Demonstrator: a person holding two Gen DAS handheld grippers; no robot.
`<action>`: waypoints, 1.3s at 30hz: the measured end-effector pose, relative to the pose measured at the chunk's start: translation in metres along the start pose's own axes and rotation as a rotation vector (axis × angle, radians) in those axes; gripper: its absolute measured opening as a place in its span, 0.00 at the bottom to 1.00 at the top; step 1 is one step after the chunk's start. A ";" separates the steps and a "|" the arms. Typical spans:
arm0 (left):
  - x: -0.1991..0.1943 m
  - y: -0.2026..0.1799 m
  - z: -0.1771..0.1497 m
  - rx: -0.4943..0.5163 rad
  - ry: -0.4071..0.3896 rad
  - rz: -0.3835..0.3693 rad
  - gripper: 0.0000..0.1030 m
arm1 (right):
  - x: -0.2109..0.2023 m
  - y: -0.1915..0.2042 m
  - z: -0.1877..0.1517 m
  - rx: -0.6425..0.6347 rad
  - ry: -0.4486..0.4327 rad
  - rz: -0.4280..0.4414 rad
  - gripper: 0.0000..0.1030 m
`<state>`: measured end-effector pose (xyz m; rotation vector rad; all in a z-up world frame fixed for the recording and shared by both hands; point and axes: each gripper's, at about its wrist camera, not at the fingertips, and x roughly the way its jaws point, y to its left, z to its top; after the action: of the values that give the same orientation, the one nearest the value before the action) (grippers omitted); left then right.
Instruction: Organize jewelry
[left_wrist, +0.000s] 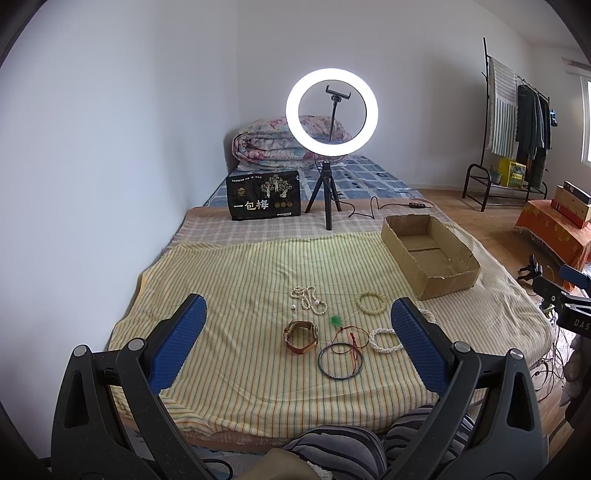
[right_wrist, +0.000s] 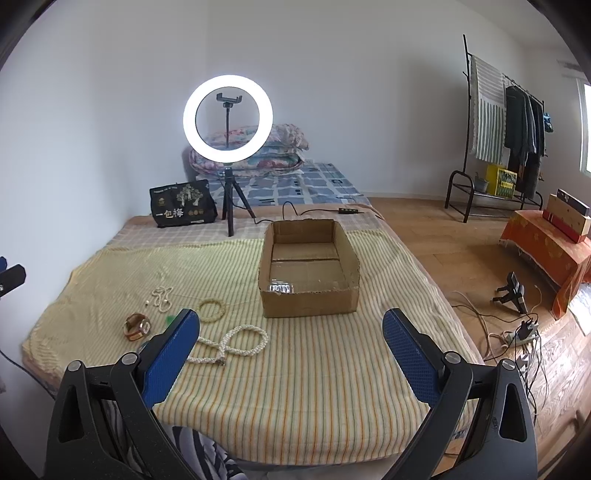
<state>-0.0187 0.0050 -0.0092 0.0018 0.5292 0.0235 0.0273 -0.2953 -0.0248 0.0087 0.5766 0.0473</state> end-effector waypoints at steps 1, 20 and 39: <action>0.001 0.000 0.000 0.001 0.002 0.000 0.99 | 0.001 0.000 0.000 0.001 0.002 0.000 0.96; 0.031 0.016 -0.005 0.018 0.103 0.023 0.99 | 0.023 0.008 -0.007 -0.027 0.151 -0.011 0.96; 0.082 0.066 -0.020 -0.026 0.208 0.006 0.99 | 0.051 0.017 -0.012 -0.078 0.186 0.001 0.96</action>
<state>0.0408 0.0730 -0.0671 -0.0249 0.7370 0.0363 0.0630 -0.2763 -0.0624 -0.0718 0.7606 0.0718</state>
